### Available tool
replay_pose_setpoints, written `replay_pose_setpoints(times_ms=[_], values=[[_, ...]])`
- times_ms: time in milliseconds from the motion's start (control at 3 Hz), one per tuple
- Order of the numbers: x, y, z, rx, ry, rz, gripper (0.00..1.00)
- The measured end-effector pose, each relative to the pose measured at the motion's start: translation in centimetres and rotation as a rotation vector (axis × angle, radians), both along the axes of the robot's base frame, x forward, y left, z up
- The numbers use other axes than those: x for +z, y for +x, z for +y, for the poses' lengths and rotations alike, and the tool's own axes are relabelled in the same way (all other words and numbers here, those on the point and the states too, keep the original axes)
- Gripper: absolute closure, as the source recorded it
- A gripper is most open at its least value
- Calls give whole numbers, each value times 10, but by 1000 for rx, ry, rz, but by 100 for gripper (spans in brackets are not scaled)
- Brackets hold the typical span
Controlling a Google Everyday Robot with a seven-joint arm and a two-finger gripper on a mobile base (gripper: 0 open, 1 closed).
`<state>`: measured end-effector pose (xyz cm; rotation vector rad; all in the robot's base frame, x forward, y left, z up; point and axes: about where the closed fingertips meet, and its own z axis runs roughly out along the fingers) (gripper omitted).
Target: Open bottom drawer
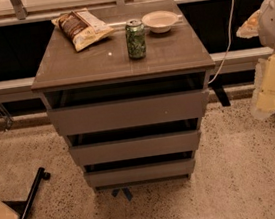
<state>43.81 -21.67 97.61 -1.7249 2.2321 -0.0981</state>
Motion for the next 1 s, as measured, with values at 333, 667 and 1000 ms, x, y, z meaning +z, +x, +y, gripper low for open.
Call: replay_pose_setpoints(times_ms=[333, 667, 1000], values=[[0, 0, 0, 0, 0, 0, 0], [-15, 6, -1, -1, 7, -28, 0], [-48, 18, -1, 35, 48, -32, 0]])
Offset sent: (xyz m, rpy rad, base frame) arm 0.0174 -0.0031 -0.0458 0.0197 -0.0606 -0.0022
